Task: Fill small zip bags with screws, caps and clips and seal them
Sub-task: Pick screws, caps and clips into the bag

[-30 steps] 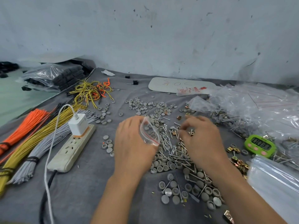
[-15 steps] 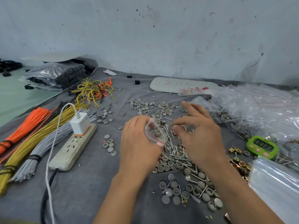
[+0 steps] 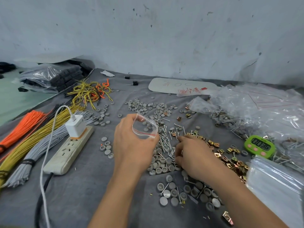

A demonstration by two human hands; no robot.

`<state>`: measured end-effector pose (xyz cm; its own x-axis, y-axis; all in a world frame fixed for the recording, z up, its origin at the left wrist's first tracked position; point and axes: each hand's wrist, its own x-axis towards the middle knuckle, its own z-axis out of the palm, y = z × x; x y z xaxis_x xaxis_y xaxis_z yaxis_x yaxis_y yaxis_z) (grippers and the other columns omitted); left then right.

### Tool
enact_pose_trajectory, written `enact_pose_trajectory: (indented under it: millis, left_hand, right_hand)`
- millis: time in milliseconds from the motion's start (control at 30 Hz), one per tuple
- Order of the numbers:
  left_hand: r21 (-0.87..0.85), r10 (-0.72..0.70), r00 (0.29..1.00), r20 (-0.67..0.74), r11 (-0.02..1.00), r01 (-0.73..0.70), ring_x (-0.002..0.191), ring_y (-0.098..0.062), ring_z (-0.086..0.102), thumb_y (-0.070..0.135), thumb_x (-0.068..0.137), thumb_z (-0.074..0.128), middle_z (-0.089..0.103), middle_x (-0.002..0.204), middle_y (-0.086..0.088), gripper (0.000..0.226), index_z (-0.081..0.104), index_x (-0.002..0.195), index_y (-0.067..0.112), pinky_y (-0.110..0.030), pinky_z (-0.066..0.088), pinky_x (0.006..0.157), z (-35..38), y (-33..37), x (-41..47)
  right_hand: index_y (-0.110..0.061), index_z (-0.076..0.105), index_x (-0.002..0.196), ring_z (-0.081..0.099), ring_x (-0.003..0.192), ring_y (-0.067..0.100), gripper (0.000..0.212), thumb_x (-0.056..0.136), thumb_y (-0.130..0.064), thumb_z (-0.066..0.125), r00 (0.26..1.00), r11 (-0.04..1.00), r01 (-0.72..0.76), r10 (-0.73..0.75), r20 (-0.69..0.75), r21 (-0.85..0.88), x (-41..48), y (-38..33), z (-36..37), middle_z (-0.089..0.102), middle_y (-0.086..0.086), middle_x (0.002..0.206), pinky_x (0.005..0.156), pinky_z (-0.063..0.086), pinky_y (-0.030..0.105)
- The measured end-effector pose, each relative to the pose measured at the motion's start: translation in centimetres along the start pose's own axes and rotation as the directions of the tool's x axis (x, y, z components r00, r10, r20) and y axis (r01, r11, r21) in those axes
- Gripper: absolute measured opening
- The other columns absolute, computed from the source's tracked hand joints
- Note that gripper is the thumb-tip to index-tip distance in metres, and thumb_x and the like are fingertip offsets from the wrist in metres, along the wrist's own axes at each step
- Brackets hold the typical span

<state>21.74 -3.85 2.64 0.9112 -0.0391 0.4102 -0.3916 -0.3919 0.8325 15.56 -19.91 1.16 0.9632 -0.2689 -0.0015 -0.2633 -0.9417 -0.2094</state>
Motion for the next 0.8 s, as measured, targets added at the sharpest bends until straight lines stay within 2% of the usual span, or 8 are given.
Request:
enact_pose_trajectory:
  millis: [100,167,233,267,333,467,600,800]
  left_hand:
    - [0.034,0.019,1.0,0.016,0.999,-0.019,0.099,0.0,0.043,0.032,0.069,0.081,0.051,0.097,0.028,0.039,0.054,0.096,0.039,-0.021,0.028,0.079,-0.1,-0.1,0.0]
    - [0.05,0.043,0.999,0.023,0.998,-0.044,0.095,0.005,0.037,0.032,0.069,0.081,0.048,0.094,0.032,0.039,0.053,0.095,0.04,-0.016,0.029,0.074,-0.1,-0.1,0.0]
    - [0.072,0.09,0.996,0.028,0.993,-0.092,0.091,0.006,0.035,0.03,0.068,0.081,0.049,0.093,0.032,0.038,0.051,0.091,0.039,-0.006,0.031,0.077,0.0,-0.1,-0.2]
    - [0.096,0.12,0.992,0.037,0.988,-0.123,0.091,0.005,0.034,0.028,0.068,0.081,0.05,0.093,0.028,0.039,0.05,0.09,0.038,-0.005,0.03,0.078,0.1,-0.1,-0.3]
    - [0.172,0.201,0.977,0.07,0.962,-0.211,0.094,0.001,0.036,0.025,0.067,0.081,0.048,0.094,0.021,0.043,0.048,0.092,0.036,-0.014,0.028,0.077,0.5,0.0,-0.5]
    - [0.224,0.392,0.907,0.154,0.88,-0.418,0.099,-0.008,0.046,0.023,0.075,0.074,0.051,0.098,0.016,0.029,0.053,0.094,0.031,-0.021,0.031,0.087,1.3,0.2,-0.8]
    - [0.158,0.438,0.888,0.14,0.875,-0.457,0.1,-0.012,0.052,0.017,0.075,0.063,0.056,0.098,0.013,0.019,0.057,0.09,0.026,-0.02,0.035,0.087,1.7,0.3,-1.1]
    - [0.084,0.226,0.972,0.061,0.969,-0.231,0.092,0.002,0.044,0.022,0.065,0.083,0.053,0.095,0.023,0.038,0.053,0.086,0.035,-0.004,0.031,0.083,0.8,-0.2,-0.3]
  right_hand:
    - [-0.034,0.073,0.092,0.042,0.14,0.02,0.011,0.095,-0.027,0.066,0.996,0.999,-0.025,0.028,-0.082,0.038,-0.2,0.2,-0.3,0.052,-0.008,0.151,0.115,0.033,0.035]
    - [-0.037,0.066,0.087,0.06,0.115,0.012,0.013,0.096,-0.029,0.066,0.969,0.979,-0.056,0.101,-0.225,0.196,-0.5,0.4,-1.0,0.066,-0.007,0.124,0.09,0.044,0.028]
    - [-0.036,0.064,0.083,0.063,0.08,-0.003,0.015,0.097,-0.029,0.066,0.918,0.927,-0.018,0.164,-0.361,0.375,-1.0,0.3,-1.9,0.068,-0.014,0.095,0.062,0.04,0.011]
    - [-0.036,0.065,0.082,0.062,0.077,-0.007,0.016,0.097,-0.029,0.068,0.894,0.897,0.027,0.176,-0.412,0.442,-1.2,0.0,-2.4,0.068,-0.018,0.089,0.058,0.04,0.008]
    - [-0.039,0.065,0.08,0.06,0.093,-0.009,0.019,0.093,-0.027,0.072,0.866,0.855,0.141,0.139,-0.481,0.5,-1.8,-0.9,-3.3,0.067,-0.022,0.098,0.074,0.039,0.004]
    - [-0.042,0.066,0.074,0.033,0.141,-0.002,0.029,0.085,-0.019,0.08,0.88,0.883,0.268,-0.062,-0.471,0.385,-2.1,-3.1,-4.1,0.058,-0.025,0.139,0.119,0.024,0.022]
    - [-0.038,0.079,0.082,0.021,0.149,0.0,0.017,0.087,-0.021,0.079,0.892,0.884,0.316,-0.153,-0.426,0.344,-1.4,-4.1,-3.8,0.047,-0.016,0.154,0.122,0.012,0.017]
    - [-0.045,0.075,0.082,0.036,0.13,-0.008,0.024,0.089,-0.022,0.077,0.859,0.856,0.155,0.13,-0.496,0.493,-0.7,-0.8,-3.7,0.059,-0.025,0.135,0.113,0.018,0.009]
